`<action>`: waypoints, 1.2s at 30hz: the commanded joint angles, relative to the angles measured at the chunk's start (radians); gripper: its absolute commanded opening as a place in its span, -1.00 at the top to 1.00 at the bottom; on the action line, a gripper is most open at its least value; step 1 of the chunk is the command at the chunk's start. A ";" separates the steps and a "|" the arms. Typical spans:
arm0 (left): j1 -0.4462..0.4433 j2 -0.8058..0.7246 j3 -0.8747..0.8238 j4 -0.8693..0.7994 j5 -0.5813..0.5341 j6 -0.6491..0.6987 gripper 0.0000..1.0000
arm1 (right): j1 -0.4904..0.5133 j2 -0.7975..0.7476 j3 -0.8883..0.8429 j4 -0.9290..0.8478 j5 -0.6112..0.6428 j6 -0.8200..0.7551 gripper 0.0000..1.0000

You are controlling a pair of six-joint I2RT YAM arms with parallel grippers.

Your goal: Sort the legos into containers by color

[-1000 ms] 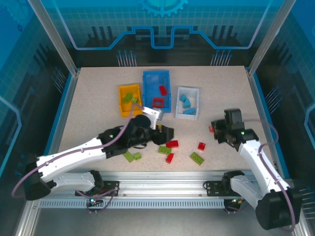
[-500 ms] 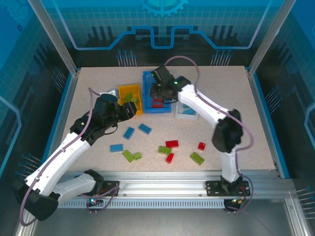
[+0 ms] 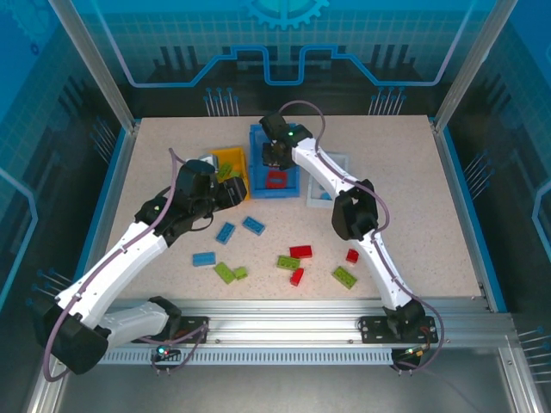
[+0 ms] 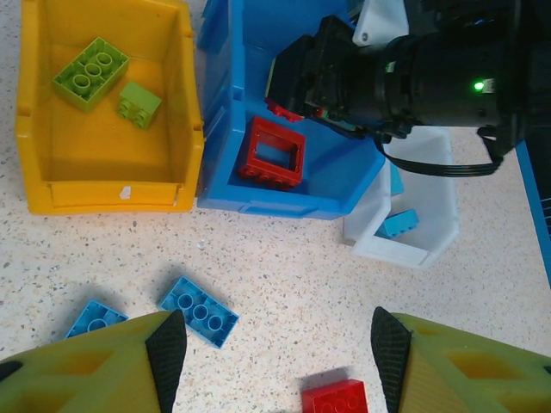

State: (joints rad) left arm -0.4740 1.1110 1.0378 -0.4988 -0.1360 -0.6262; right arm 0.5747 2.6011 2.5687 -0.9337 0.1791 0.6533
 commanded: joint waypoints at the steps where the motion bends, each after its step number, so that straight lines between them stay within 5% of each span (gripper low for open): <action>1: 0.006 0.002 0.004 0.026 0.032 0.018 -0.27 | 0.004 0.032 0.077 -0.011 -0.037 -0.030 0.20; 7: 0.006 -0.010 -0.012 0.022 0.033 0.016 -0.27 | 0.021 -0.009 0.082 -0.011 -0.026 -0.039 -0.12; 19: 0.006 -0.046 0.020 -0.142 -0.011 0.011 -0.27 | 0.112 -0.377 -0.087 0.035 0.153 -0.115 -0.03; 29: 0.009 -0.176 0.012 -0.377 -0.036 -0.043 -0.27 | 0.252 -0.898 -0.787 0.344 0.214 -0.229 -0.09; 36: 0.009 -0.274 -0.045 -0.496 -0.020 -0.132 -0.23 | 0.347 -1.153 -1.160 0.404 0.198 -0.247 -0.12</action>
State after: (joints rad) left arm -0.4740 0.8646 1.0214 -0.8993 -0.1566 -0.7017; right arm 0.8890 1.5257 1.4799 -0.5892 0.3668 0.4347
